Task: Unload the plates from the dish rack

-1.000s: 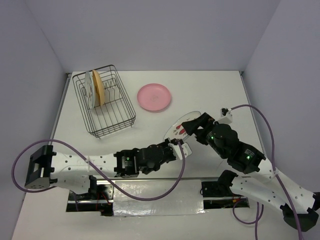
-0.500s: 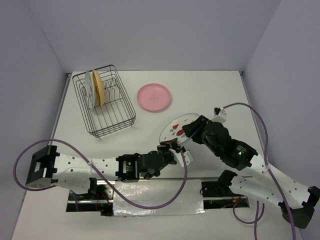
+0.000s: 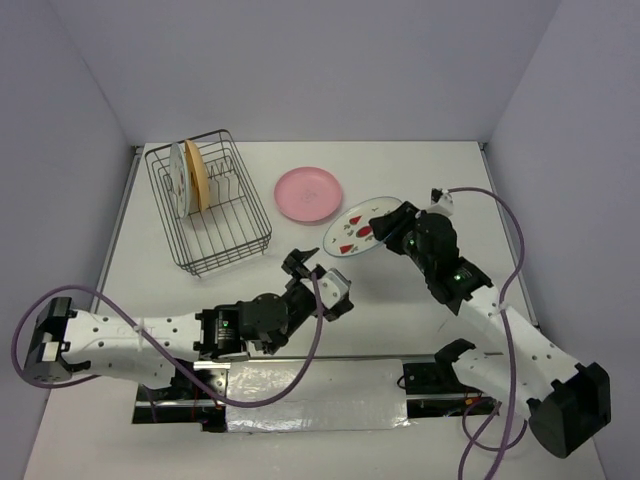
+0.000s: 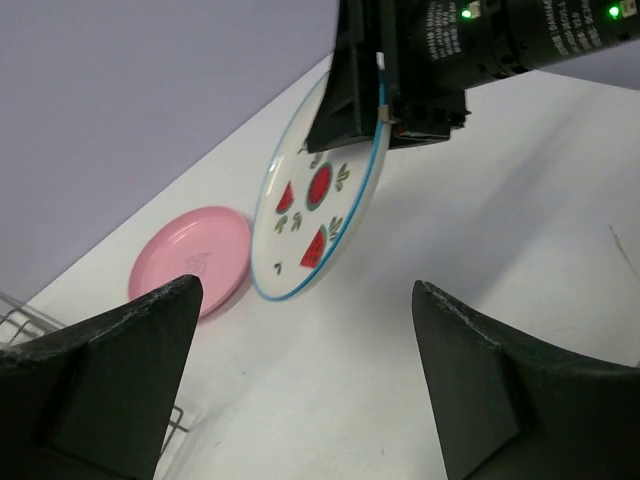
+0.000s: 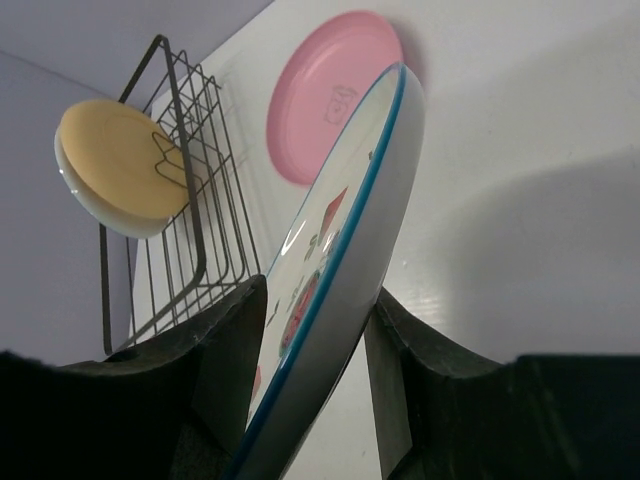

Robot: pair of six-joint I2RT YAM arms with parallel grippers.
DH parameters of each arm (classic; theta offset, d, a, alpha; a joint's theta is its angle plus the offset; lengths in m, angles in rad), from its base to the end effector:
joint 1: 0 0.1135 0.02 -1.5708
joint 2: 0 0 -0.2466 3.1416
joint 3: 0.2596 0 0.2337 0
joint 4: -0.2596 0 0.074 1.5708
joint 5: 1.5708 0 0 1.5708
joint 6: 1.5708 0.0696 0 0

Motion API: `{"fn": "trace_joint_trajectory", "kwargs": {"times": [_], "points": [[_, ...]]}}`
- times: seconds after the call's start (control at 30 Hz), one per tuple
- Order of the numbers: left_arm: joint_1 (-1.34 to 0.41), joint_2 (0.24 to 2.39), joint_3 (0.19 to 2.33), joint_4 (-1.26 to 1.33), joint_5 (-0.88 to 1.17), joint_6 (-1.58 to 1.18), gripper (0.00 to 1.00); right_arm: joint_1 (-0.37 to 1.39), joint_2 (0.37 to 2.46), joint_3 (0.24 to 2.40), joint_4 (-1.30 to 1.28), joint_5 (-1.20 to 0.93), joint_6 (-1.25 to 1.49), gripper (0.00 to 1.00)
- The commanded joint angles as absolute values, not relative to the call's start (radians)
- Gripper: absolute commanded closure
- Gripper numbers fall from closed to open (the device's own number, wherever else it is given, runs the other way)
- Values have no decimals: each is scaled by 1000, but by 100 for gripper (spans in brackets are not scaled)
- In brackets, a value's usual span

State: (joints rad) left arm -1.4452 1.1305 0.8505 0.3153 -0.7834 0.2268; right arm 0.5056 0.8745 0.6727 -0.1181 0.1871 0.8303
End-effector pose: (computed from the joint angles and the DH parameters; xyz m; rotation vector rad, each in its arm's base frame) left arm 0.0828 -0.2635 0.3362 0.6515 1.4142 -0.3637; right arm 0.2078 0.1002 0.2714 0.4452 1.9012 0.7279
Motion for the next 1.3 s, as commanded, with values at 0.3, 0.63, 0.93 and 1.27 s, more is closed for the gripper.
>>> {"fn": "trace_joint_trajectory", "kwargs": {"times": [0.3, 0.63, 0.93, 1.27], "points": [[-1382, 1013, 747, 382, -997, 9, 2, 215, 1208, 837, 363, 118, 715, 100], [-1373, 992, 693, 430, -1012, -23, 2, 51, 1537, 948, 567, 41, 695, 100], [-1373, 962, 681, 436, -1028, -32, 2, 8, 1710, 1034, 637, 43, 661, 100], [-1373, 1026, 718, 405, -1014, -43, 3, -58, 1801, 1014, 641, 15, 683, 100]]}}
